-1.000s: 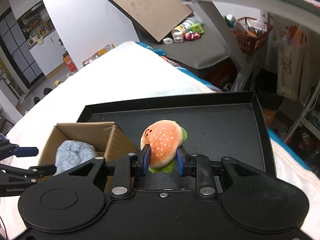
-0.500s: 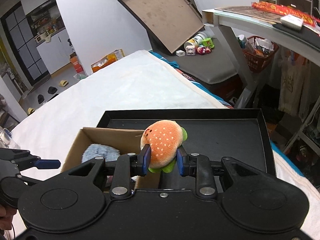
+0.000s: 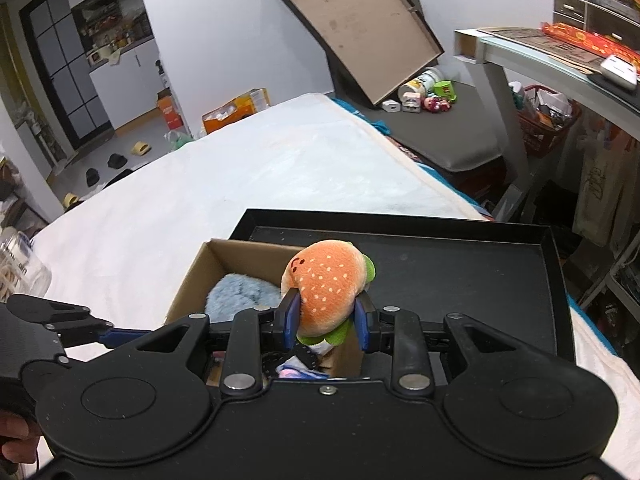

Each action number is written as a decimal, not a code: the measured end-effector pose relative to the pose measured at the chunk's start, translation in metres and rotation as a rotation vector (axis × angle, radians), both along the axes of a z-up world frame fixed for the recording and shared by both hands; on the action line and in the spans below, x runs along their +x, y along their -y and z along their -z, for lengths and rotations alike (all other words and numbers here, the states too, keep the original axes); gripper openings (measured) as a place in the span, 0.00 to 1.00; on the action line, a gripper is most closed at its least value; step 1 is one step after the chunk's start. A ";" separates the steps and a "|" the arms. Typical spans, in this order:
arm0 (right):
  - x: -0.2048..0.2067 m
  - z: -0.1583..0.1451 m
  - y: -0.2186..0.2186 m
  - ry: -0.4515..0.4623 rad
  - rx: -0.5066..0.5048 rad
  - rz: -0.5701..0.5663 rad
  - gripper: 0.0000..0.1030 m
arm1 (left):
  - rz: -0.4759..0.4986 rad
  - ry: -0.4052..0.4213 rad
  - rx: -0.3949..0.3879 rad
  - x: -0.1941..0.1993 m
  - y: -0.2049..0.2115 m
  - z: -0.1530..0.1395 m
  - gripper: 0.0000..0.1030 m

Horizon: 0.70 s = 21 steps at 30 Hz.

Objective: Organize soft objects
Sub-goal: 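Lower the hamburger plush into the box and open the right gripper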

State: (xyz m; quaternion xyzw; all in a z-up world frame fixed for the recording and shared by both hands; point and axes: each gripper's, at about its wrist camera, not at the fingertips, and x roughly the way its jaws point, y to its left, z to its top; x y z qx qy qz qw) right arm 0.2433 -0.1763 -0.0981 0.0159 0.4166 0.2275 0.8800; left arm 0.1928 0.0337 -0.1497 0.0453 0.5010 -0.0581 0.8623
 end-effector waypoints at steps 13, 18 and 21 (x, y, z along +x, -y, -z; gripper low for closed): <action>-0.024 0.006 -0.038 -0.039 -0.016 -0.071 0.28 | 0.003 -0.030 -0.070 -0.011 -0.015 0.007 0.15; -0.029 0.011 -0.056 -0.063 0.004 -0.108 0.33 | -0.006 -0.031 -0.069 -0.012 -0.018 0.012 0.14; -0.030 0.015 -0.065 -0.087 0.014 -0.135 0.38 | -0.008 -0.032 -0.080 -0.012 -0.019 0.011 0.14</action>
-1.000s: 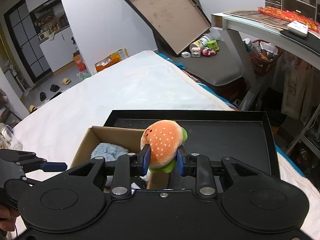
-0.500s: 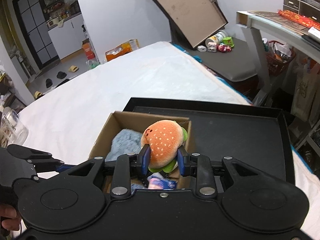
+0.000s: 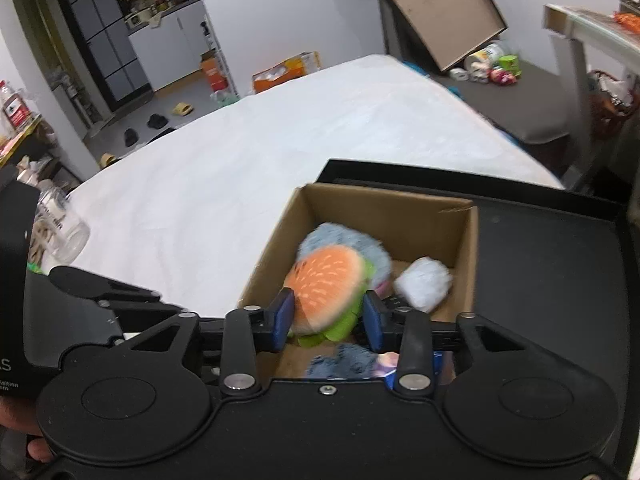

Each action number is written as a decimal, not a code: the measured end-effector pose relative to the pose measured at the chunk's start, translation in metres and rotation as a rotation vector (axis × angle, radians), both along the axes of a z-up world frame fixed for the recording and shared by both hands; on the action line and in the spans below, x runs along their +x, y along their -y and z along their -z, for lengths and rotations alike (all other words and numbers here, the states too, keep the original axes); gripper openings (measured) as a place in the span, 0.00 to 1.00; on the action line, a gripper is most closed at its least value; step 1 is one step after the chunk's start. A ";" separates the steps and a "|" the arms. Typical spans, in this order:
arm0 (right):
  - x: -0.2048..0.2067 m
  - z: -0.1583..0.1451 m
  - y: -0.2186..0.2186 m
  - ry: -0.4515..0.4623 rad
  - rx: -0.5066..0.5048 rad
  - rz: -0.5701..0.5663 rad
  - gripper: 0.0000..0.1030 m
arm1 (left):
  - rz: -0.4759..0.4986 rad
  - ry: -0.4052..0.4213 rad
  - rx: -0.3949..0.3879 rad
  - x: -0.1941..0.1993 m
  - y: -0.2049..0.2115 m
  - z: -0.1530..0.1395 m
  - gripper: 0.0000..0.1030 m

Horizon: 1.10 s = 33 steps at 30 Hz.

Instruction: Organize soft objects

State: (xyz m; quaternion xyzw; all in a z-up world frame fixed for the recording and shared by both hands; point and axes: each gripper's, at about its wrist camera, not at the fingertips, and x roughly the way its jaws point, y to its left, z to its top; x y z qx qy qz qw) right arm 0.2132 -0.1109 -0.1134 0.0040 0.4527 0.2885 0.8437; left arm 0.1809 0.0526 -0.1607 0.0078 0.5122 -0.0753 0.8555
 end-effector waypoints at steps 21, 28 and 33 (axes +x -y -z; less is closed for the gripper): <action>-0.013 -0.005 0.040 -0.019 -0.041 0.032 0.41 | 0.050 0.008 0.110 0.004 0.015 -0.008 0.19; -0.023 -0.019 0.075 -0.014 -0.038 0.077 0.58 | 0.041 0.016 0.103 0.004 0.020 -0.021 0.48; -0.028 -0.034 0.101 -0.031 -0.007 0.126 0.75 | 0.046 0.037 0.132 0.003 0.026 -0.038 0.58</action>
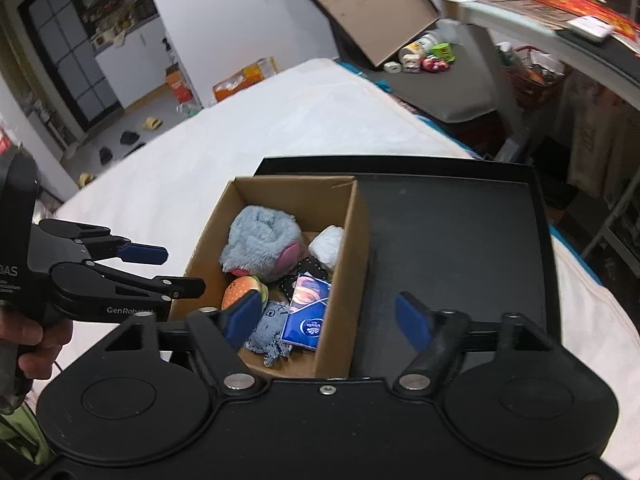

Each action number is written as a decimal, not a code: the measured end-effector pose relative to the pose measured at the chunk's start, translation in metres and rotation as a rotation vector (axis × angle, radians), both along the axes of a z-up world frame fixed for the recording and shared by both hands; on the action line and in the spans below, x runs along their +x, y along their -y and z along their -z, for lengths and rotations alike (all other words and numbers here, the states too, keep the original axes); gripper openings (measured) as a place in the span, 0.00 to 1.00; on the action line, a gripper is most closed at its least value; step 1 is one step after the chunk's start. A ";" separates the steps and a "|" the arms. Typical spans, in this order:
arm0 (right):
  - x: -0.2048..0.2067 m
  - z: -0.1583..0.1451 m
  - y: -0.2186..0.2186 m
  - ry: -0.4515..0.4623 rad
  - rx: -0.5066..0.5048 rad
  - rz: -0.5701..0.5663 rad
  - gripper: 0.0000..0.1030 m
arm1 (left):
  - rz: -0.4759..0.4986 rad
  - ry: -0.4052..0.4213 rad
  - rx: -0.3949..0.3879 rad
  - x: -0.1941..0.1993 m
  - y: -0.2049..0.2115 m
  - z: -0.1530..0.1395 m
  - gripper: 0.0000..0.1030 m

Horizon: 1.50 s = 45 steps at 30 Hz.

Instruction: Organize soft objects

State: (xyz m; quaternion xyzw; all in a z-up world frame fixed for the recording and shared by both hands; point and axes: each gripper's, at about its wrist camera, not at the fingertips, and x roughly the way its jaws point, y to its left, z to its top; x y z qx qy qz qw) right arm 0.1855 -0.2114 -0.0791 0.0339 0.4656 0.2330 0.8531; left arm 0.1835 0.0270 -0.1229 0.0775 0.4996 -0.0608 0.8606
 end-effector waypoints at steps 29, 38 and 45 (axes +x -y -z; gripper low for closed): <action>-0.042 -0.067 0.094 0.044 0.031 0.173 1.00 | -0.014 0.055 -0.026 -0.056 0.014 -0.097 0.80; -0.063 -0.093 0.106 0.077 0.052 0.192 1.00 | -0.032 0.098 -0.061 -0.086 0.020 -0.131 0.91; -0.082 -0.109 0.111 0.100 0.070 0.211 1.00 | -0.055 0.128 -0.082 -0.109 0.025 -0.141 0.98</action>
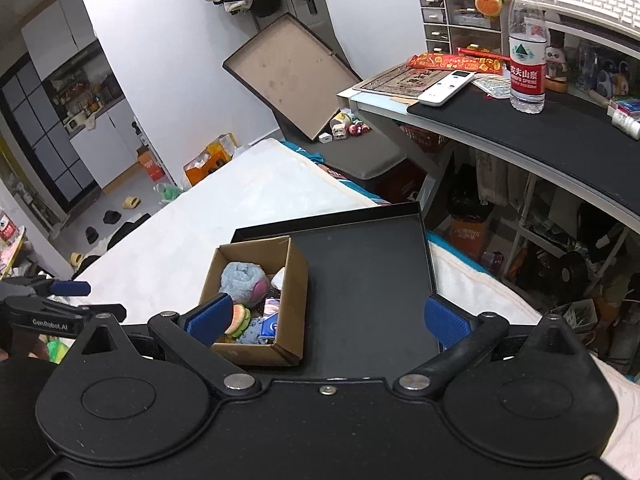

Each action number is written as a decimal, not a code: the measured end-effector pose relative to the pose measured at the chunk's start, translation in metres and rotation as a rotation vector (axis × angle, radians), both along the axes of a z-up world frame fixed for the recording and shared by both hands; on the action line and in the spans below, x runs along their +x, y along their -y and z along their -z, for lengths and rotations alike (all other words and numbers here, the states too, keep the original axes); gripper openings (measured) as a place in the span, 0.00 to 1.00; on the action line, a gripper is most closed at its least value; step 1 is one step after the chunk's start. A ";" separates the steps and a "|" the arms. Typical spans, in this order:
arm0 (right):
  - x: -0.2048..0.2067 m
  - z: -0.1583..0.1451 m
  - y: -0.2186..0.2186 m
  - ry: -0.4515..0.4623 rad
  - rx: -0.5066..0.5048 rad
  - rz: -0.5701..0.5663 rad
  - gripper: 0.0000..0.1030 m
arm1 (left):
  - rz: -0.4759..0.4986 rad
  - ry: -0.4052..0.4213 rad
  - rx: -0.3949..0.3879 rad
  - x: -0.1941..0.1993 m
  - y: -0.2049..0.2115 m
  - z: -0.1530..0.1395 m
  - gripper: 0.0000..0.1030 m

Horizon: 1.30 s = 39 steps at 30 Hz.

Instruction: Organize soft objects

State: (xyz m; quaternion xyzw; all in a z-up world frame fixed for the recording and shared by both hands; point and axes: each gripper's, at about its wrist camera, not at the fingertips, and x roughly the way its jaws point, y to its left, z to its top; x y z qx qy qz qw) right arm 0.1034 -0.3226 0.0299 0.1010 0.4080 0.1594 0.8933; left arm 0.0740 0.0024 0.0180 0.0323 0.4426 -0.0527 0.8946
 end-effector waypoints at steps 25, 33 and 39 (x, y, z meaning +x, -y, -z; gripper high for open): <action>-0.080 -0.025 -0.029 0.080 0.022 0.002 1.00 | -0.083 0.101 -0.099 -0.076 0.012 -0.027 0.99; -0.096 -0.030 -0.029 0.093 0.033 0.045 1.00 | -0.049 0.133 -0.105 -0.096 0.033 -0.033 0.99; -0.101 -0.032 -0.028 0.092 0.023 0.068 1.00 | -0.052 0.142 -0.112 -0.103 0.045 -0.030 0.99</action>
